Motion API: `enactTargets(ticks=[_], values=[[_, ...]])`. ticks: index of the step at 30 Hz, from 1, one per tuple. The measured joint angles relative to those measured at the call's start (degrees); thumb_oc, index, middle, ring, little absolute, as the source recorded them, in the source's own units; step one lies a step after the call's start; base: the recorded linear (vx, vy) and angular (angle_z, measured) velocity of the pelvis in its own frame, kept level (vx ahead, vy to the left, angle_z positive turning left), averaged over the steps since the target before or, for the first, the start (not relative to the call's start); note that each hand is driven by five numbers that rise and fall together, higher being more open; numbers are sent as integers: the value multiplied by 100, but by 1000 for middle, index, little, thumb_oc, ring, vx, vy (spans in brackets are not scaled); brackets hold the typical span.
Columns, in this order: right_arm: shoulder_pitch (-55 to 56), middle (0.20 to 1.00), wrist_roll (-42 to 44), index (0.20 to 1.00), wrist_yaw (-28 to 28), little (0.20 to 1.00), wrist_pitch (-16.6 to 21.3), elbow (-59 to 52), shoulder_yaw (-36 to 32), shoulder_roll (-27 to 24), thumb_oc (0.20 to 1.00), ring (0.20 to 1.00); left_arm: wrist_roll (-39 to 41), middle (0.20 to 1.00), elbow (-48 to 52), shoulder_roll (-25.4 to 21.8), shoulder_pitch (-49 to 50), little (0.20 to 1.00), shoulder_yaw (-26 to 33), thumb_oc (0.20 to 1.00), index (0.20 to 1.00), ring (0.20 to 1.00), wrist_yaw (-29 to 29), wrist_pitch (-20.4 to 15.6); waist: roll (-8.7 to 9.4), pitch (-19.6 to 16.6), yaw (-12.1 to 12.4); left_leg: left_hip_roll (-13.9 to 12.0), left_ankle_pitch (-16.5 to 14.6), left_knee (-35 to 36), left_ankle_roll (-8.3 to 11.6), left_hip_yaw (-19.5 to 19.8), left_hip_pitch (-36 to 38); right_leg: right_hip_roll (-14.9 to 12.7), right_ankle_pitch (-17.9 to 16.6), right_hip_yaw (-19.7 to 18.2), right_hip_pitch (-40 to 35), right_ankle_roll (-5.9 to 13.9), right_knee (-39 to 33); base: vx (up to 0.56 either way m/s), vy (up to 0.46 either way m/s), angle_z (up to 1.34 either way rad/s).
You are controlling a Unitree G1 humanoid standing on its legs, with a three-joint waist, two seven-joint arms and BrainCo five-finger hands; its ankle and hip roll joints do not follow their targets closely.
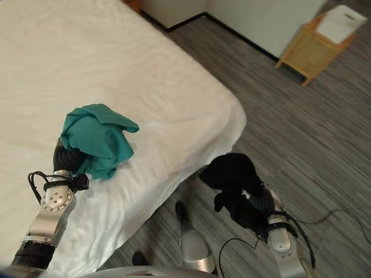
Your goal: Pick up bed clothes into laundry basket.
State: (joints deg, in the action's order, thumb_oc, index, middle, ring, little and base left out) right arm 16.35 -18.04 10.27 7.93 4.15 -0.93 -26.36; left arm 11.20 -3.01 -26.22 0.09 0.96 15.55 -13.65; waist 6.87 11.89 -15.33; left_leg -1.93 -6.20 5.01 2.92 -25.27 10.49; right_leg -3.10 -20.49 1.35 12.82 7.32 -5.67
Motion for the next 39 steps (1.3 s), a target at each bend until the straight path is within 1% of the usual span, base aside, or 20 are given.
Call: enactTargets(ticks=[1, 2, 3, 6, 7, 8, 11, 13, 14, 15, 16, 18, 22, 24, 26, 29, 31, 34, 38, 39], values=[[-42, 200, -2, 200, 21, 200, 35, -12, -8, -7, 200, 200, 0, 200, -5, 20, -31, 200, -18, 200, 200, 200, -23, 3, -82, 34, -49, -20, -35, 6, -36, -77, 33, -13, 228, 541, -12, 82, 3, -88, 8, -103], [-27, 200, -4, 200, 49, 200, 7, 16, -31, 7, 200, 200, 0, 200, 17, 127, -67, 200, -82, 200, 200, 200, -56, 15, -123, 39, -79, -30, -38, -4, -49, -125, 87, -152, 1110, 1221, -97, -319, 214, 9, -26, -53], [-101, 200, -9, 200, 49, 200, -31, 12, -42, -38, 200, 200, 1, 200, 150, 411, 65, 200, -85, 200, 200, 200, -74, -2, -386, 46, 67, -175, -56, 26, -28, -364, 187, -178, 1464, 1722, 69, -613, 810, -37, -77, -60], [-116, 200, -6, 200, 71, 200, -15, -342, -95, -254, 200, 200, 217, 200, 468, 686, 372, 200, -256, 200, 200, 200, -138, -20, -959, -142, 259, -519, -74, -5, 83, -855, 467, -709, 1959, 1791, 153, -422, 2186, -8, -201, -72], [-162, 200, -7, 200, 72, 200, -8, -463, -91, -246, 200, 200, 258, 200, 566, 691, 474, 200, -229, 200, 200, 200, -128, -40, -1005, -199, 371, -533, -71, -18, 91, -1015, 559, -812, 2052, 1883, 134, -449, 2292, 35, -280, -123], [-280, 200, -3, 200, 86, 200, 39, -701, -65, -226, 200, 200, 399, 200, 694, 611, 596, 200, -152, 200, 200, 200, -128, -110, -935, -259, 508, -443, -87, -180, 118, -1156, 721, -957, 1993, 1992, -21, -519, 2090, 31, -161, -122], [-692, 200, 3, 200, 179, 200, 83, -765, -66, -201, 200, 200, 442, 200, 683, 604, 582, 200, -59, 200, 200, 200, -141, -165, -941, -250, 538, -812, -195, -830, 187, -1294, 383, -554, 1805, 1657, -120, -682, 1592, 59, -228, -91], [-1196, 200, 61, 200, 324, 200, 77, -772, -158, -194, 200, 200, 462, 200, 820, 580, 516, 200, -103, 200, 200, 200, -262, -237, -937, -263, 512, -811, -268, -375, 374, -1304, 240, -77, 1704, 1168, -245, -515, 1021, 123, -345, -118], [-1259, 200, 65, 200, 347, 200, 76, -774, -155, -200, 200, 200, 463, 200, 850, 586, 485, 200, -123, 200, 200, 200, -287, -239, -871, -258, 450, -735, -260, -279, 371, -1287, 203, -6, 1717, 1176, -369, -447, 836, 224, -540, -110], [-1244, 200, 112, 200, 344, 200, 107, -797, -306, -156, 200, 200, 558, 200, 861, 665, 488, 200, -283, 200, 200, 200, -298, -251, -1028, -326, 498, -1022, 240, -316, 361, -1739, 184, 1, 2171, 2085, -475, -596, 972, 129, -302, -98], [-1208, 200, 129, 200, 361, 200, 107, -821, -360, -52, 200, 200, 594, 200, 878, 642, 522, 200, -339, 200, 200, 200, -305, -265, -1027, -389, 619, -1086, 164, -394, 482, -1810, 322, -67, 2296, 2260, -352, -756, 1360, 127, -294, -124], [-1111, 200, 287, 200, 409, 200, 115, -898, -27, 18, 200, 200, 672, 200, 617, 620, 667, 200, -345, 200, 200, 200, -248, -314, -798, -576, 613, -1129, 239, -802, 385, -1669, 410, -39, 2333, 2019, -311, -839, 1456, 188, -350, -112], [-1159, 200, 315, 200, 419, 200, 200, -983, 143, -91, 200, 200, 673, 200, 571, 675, 748, 200, -349, 200, 200, 200, -229, -320, -878, -503, 624, -1563, 410, -2327, 537, -1309, 111, 177, 2195, 1628, -575, -1074, 1067, 174, -347, -99], [-1300, 200, 316, 200, 450, 200, 186, -996, 346, -324, 200, 200, 683, 200, 567, 838, 768, 200, -415, 200, 200, 200, -222, -367, -669, -372, 909, -1245, 255, -3677, 689, 99, -804, 116, 2139, 1009, -702, -1182, 871, 143, -286, -115], [-1499, 200, 299, 200, 449, 200, 186, -1011, 488, -416, 200, 200, 691, 200, 567, 1017, 758, 200, -482, 200, 200, 200, -213, -411, -451, -177, 1072, -741, 189, -3963, 769, 675, -1642, -48, 1955, 730, -1028, -1015, 563, 212, -88, -85], [-1433, 200, 277, 200, 457, 200, 207, -1068, 655, -404, 200, 200, 798, 200, 561, 1063, 1119, 200, -501, 200, 200, 200, -208, -417, -413, -133, 1194, -790, 298, -3219, 603, 503, -2129, 5, 1982, 603, -1651, -932, 116, 353, 49, -62], [-1361, 200, 275, 200, 460, 200, 193, -1062, 654, -409, 200, 200, 798, 200, 559, 1036, 1330, 200, -492, 200, 200, 200, -192, -410, -508, -117, 1143, -771, 511, -2043, 324, 228, -2194, 35, 2035, 543, -1896, -828, -5, 329, 77, -23], [-1384, 200, 274, 200, 475, 200, 95, -1029, 676, -426, 200, 200, 798, 200, 552, 1039, 1289, 200, -493, 200, 200, 200, -165, -369, -668, -84, 1284, -422, 898, -250, 201, 548, -2250, 1, 2164, 388, -1960, -627, -3, 354, 19, -20], [-1243, 200, 255, 200, 560, 200, -9, -983, 652, -466, 200, 200, 798, 200, 407, 1160, 1059, 200, -518, 200, 200, 200, -11, -346, -759, 14, 1514, -499, 842, -160, 295, 708, -2551, -131, 2694, 509, -2374, -405, -20, 315, 34, 11], [-1242, 200, 231, 200, 579, 200, -14, -947, 656, -416, 200, 200, 809, 200, 342, 1100, 921, 200, -495, 200, 200, 200, 39, -325, -522, 16, 1601, -133, 765, -280, 424, 634, -2473, -502, 2922, 523, -2422, -399, -38, 586, 70, -7]])
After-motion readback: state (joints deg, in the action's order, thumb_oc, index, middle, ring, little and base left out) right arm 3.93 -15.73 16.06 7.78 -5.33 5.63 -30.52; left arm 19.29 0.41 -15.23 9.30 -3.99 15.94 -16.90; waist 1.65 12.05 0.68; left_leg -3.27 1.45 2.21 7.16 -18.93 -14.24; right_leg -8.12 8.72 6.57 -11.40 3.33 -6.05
